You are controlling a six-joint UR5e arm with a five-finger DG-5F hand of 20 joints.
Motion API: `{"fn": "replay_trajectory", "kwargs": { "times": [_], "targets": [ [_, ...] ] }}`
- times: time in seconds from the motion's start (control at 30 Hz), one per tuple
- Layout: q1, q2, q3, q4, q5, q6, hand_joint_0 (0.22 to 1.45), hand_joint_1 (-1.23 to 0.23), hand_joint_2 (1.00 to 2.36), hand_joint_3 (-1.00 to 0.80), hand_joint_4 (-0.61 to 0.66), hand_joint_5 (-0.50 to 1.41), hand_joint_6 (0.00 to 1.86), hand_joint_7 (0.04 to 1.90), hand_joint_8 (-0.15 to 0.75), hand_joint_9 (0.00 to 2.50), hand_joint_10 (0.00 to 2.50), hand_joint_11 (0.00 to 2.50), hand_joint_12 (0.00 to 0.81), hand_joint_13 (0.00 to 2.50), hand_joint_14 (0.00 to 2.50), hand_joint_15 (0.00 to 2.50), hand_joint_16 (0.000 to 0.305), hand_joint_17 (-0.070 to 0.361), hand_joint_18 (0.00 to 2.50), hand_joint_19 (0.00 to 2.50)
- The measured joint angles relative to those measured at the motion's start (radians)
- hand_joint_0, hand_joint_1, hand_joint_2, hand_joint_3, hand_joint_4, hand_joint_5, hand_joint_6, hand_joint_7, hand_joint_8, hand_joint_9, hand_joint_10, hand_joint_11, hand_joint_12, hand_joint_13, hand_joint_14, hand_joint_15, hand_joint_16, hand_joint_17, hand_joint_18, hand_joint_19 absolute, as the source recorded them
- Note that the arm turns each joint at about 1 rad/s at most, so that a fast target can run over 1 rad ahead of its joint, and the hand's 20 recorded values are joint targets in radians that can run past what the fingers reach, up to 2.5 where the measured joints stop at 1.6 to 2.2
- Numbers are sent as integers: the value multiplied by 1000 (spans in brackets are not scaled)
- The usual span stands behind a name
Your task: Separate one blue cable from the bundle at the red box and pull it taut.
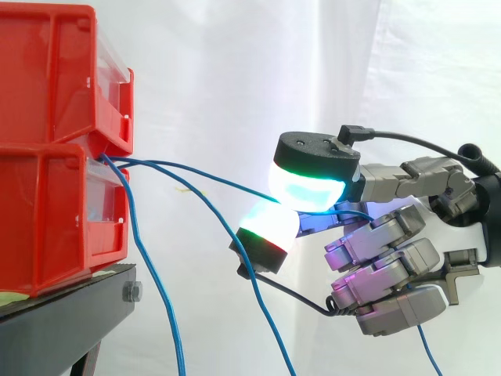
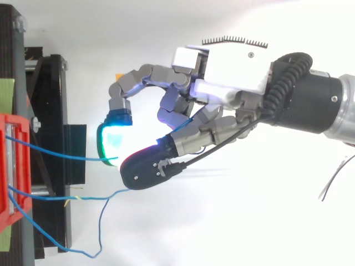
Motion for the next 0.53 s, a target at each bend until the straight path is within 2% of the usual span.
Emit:
{"fn": "replay_trajectory", "kwargs": {
  "times": [0.53],
  "targets": [
    [0,0,0,0,0,0,543,-794,1301,10,-51,-12,853,1286,330,1432,2082,1324,453,1118,2500,1006,71,160,1523,1476]
  ]
}}
